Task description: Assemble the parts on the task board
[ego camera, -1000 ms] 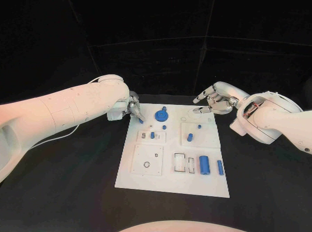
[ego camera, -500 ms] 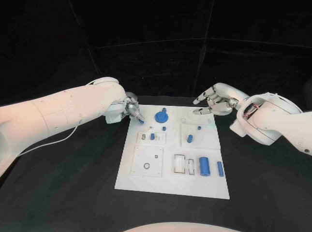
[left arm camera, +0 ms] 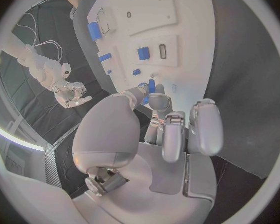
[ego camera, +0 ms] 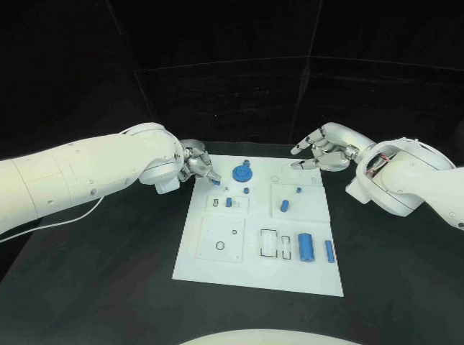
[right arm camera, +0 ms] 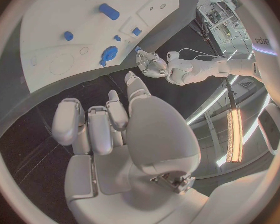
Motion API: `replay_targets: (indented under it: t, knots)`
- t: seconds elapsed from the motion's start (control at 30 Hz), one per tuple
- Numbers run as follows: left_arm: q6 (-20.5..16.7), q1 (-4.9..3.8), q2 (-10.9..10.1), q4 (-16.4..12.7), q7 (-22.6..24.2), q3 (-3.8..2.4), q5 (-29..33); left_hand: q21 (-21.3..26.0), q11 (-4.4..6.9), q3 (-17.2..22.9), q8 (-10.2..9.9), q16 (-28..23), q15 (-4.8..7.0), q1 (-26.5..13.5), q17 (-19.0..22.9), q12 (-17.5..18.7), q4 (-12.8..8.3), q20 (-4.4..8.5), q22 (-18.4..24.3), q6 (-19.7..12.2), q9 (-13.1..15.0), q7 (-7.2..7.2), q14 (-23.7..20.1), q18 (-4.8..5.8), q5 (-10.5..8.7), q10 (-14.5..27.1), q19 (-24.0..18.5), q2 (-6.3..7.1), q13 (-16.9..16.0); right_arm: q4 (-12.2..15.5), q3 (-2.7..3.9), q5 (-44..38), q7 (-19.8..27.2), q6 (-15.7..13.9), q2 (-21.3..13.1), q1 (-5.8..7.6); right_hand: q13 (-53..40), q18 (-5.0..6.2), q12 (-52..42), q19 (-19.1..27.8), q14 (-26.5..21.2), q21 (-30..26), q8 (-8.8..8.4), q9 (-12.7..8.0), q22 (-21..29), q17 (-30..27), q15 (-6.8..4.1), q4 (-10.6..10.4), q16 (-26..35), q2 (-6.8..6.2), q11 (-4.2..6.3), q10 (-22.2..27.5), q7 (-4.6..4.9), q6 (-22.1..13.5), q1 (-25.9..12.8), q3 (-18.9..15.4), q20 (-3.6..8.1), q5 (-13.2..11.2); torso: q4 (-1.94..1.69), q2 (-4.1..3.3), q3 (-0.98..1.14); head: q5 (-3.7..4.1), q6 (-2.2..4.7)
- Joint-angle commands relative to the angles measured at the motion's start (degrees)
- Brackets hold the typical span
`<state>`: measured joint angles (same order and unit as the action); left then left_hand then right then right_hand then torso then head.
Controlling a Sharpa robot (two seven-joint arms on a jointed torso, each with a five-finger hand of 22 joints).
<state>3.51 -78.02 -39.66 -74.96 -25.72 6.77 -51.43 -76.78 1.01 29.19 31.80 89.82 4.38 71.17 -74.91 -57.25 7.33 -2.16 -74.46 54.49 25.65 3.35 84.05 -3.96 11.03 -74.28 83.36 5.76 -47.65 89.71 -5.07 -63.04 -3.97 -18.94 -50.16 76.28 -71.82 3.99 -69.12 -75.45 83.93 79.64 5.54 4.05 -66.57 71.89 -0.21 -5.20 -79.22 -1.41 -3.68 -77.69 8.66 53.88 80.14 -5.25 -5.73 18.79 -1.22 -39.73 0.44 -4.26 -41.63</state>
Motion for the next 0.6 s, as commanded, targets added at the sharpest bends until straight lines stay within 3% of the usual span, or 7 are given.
replay_targets:
  t: [0.03, 0.27, 0.6]
  knots:
    - [-6.2, 0.27, -1.3, -2.4, 2.9, 0.13, -1.2, 0.0, 0.19, 8.1, 0.4, 0.2, 0.00, -0.5, -15.1, 0.4, -7.9, 0.23, -0.1, 0.6, 0.2, -0.14, 5.9, 0.14, 0.16, -0.4, 0.3, 0.50, 0.3, 0.1, 0.03, -0.2, 0.4, -0.2, 0.0, 0.12, -0.1, 1.02, -0.1, 0.5, 2.2, -0.2, 0.33, 0.0, 0.1, 0.0, -0.46, -0.2, 0.2, 0.17, 0.09, 0.1, 0.01, 0.5, -0.2, -0.2, 0.01, 0.1, -0.02, 0.02, 0.04, -0.13, 0.00]
    - [-10.0, 1.14, -3.4, -6.3, 3.2, 1.46, -4.0, 0.0, 0.31, 8.8, 0.7, 0.2, 0.08, -0.7, -15.1, 1.3, -8.3, 0.29, -0.2, 0.8, 0.4, -0.27, 5.9, 0.15, 0.34, -0.6, 0.3, 1.10, 1.4, 0.2, 0.03, -0.2, 0.4, -0.5, -0.1, 0.11, -0.1, 1.02, -0.1, 0.5, 2.2, -0.2, 0.33, 0.0, 0.1, 0.0, -0.46, -0.2, 0.2, 0.17, 0.09, 0.1, 0.01, 0.5, -0.2, -0.2, 0.01, 0.1, -0.12, 0.02, -0.02, -0.27, 0.18]
    - [-9.6, 1.75, -3.9, -8.8, 1.0, 1.87, -7.8, 0.1, 0.42, 9.4, 1.0, 0.2, 0.15, -1.0, -15.1, 1.4, -8.7, 0.35, -0.2, 1.1, 0.5, -0.38, 5.9, 0.14, 0.68, -1.1, 0.3, 1.62, 1.6, 0.1, 0.03, -0.2, 0.4, -0.6, -0.1, 0.11, 0.1, 1.02, 0.0, 0.5, 2.2, -0.2, 0.35, 0.0, 0.1, -0.1, -0.47, -0.2, 0.2, 0.20, 0.10, 0.2, 0.00, 0.5, -0.1, -0.2, 0.02, 0.2, -0.05, -0.03, -0.02, -0.28, 0.02]
